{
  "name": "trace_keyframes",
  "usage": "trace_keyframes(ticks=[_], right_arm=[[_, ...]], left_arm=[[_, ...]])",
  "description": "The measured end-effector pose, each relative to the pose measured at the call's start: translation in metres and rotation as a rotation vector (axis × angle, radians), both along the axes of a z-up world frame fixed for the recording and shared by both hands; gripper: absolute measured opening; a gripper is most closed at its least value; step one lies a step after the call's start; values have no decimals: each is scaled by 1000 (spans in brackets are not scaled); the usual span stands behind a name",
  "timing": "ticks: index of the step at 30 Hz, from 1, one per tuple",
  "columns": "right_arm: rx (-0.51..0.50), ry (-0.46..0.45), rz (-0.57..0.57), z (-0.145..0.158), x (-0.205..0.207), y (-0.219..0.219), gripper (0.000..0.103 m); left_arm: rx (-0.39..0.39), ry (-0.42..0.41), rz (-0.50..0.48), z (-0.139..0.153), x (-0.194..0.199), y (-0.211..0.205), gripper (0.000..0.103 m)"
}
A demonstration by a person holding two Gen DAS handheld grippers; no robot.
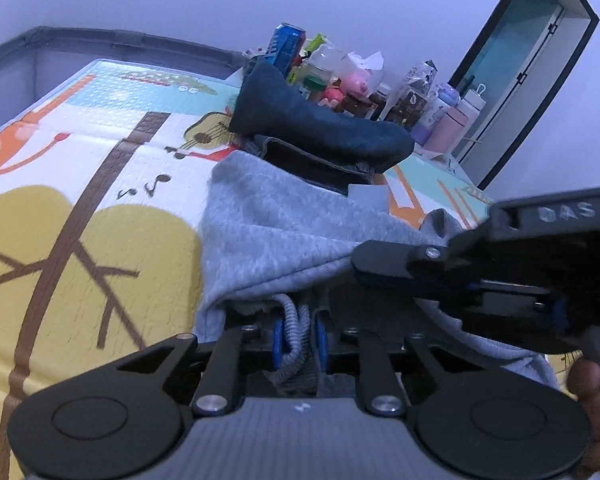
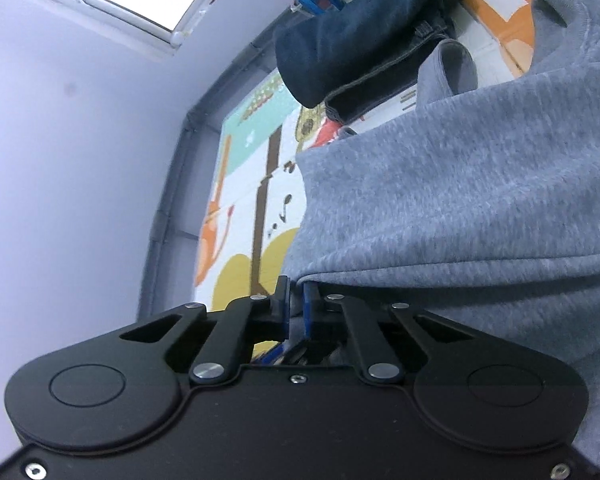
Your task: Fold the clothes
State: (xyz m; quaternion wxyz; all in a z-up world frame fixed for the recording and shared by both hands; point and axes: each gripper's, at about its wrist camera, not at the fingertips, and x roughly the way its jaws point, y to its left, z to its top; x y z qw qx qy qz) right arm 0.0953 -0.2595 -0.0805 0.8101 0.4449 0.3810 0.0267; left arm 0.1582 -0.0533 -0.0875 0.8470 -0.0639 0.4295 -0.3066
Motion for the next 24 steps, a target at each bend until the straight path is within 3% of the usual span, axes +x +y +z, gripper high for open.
trace_keyframes(ticks=[4, 6, 8, 11, 13, 14, 24], right_arm=[[3, -55, 19, 10, -5, 3, 0], [-75, -6, 30, 15, 1, 7, 0], [-52, 50, 34, 6, 3, 6, 1], [7, 112, 19, -8, 0, 1, 9], [14, 129, 8, -13, -3, 0, 25], [18, 134, 3, -15, -3, -1, 38], [127, 234, -52, -37, -5, -4, 41]], left_arm=[[17, 1, -10, -3, 2, -10, 19], [52, 23, 9, -10, 5, -11, 19], [67, 48, 25, -14, 6, -6, 19], [53, 78, 40, -17, 7, 5, 21], [48, 92, 51, -19, 8, 11, 22], [49, 95, 54, -21, 8, 13, 23], [75, 86, 64, -24, 12, 18, 25]])
